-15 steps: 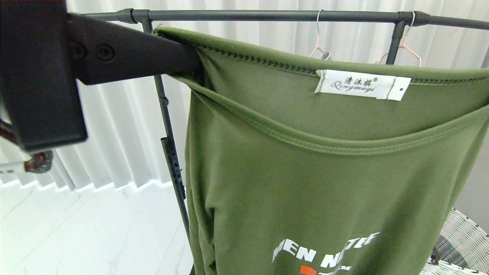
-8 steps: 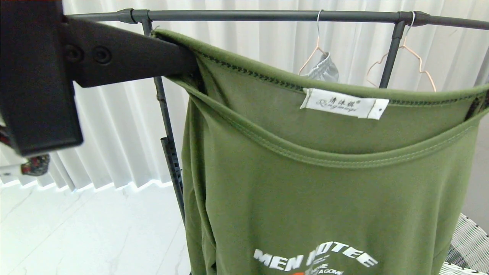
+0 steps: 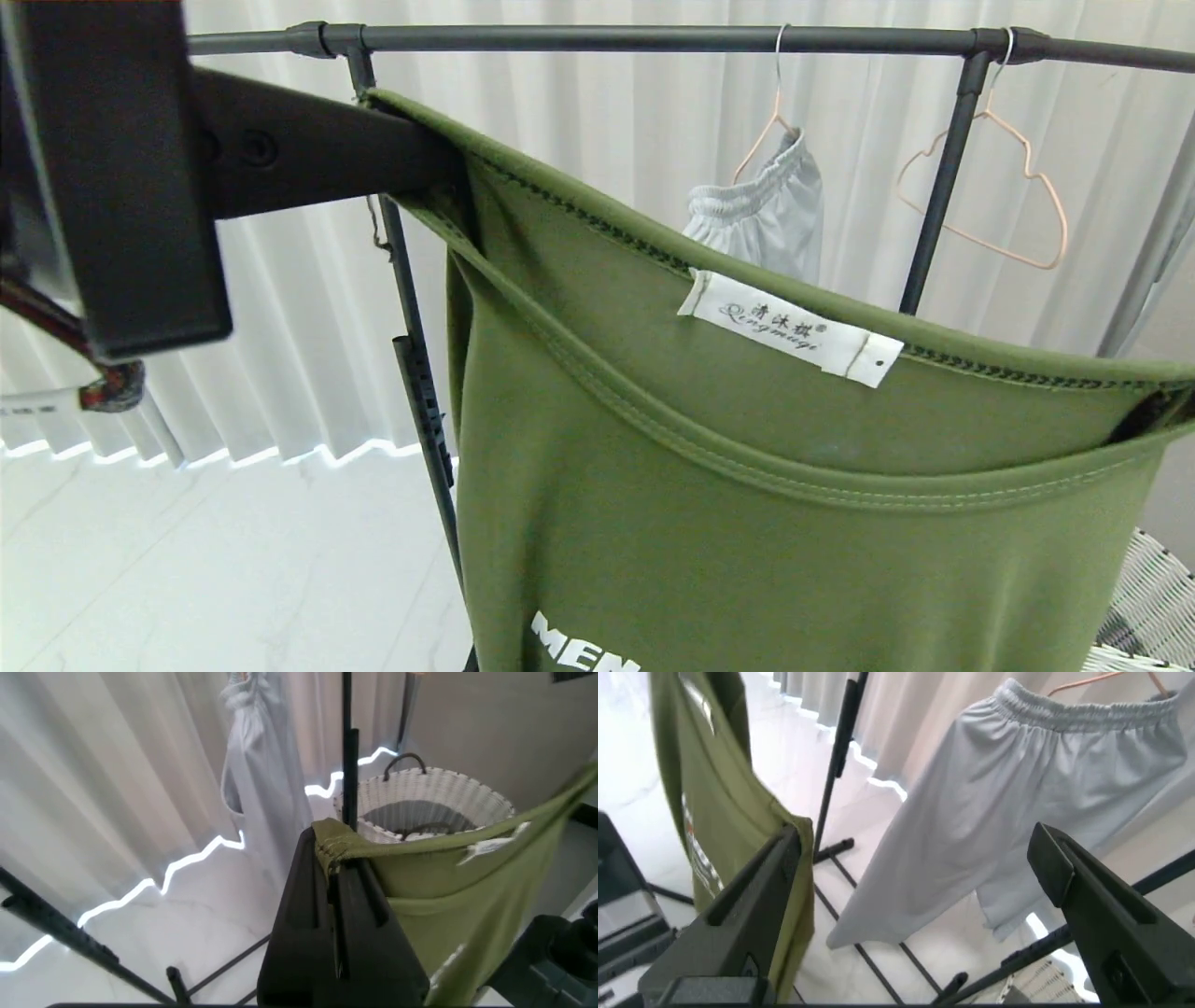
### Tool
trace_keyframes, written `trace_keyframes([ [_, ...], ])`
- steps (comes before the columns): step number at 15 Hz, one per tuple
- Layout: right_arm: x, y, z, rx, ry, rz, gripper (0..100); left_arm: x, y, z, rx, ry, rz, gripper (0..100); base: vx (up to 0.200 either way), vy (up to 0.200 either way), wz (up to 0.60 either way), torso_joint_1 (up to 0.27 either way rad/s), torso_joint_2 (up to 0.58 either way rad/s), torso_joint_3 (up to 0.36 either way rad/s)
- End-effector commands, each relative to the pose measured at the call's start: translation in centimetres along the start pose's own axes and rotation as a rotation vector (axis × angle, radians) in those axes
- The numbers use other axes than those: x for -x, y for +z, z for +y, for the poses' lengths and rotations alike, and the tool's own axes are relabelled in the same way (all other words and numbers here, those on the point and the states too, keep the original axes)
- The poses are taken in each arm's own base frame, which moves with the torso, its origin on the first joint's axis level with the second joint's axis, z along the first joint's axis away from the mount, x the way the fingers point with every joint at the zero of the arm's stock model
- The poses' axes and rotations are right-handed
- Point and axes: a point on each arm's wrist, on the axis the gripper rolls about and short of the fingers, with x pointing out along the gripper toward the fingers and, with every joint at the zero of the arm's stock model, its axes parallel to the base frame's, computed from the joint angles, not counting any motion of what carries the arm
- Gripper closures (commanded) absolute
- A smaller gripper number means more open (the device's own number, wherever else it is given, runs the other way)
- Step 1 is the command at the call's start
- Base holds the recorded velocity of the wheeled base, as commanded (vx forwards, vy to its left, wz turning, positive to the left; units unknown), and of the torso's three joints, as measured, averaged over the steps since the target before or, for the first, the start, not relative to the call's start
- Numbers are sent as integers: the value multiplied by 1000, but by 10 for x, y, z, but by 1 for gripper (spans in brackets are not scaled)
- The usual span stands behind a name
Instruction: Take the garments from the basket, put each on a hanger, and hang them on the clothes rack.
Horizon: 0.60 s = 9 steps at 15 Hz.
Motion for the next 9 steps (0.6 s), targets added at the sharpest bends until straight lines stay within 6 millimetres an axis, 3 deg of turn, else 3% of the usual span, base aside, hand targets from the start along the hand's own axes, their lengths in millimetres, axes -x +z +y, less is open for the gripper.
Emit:
trace_keyframes([
  [1,9,-4,0,1,-1,-15,0,0,-6,8,4,43,17,100,0,0,0,0,0,0],
  [6,5,-11,-5,-14,-76,40,0,13,-18,14,0,48,27,100,0,0,0,0,0,0],
  [9,9,-35,-27,-53,-354,307,0,17,-20,15,1,48,25,100,0,0,0,0,0,0],
])
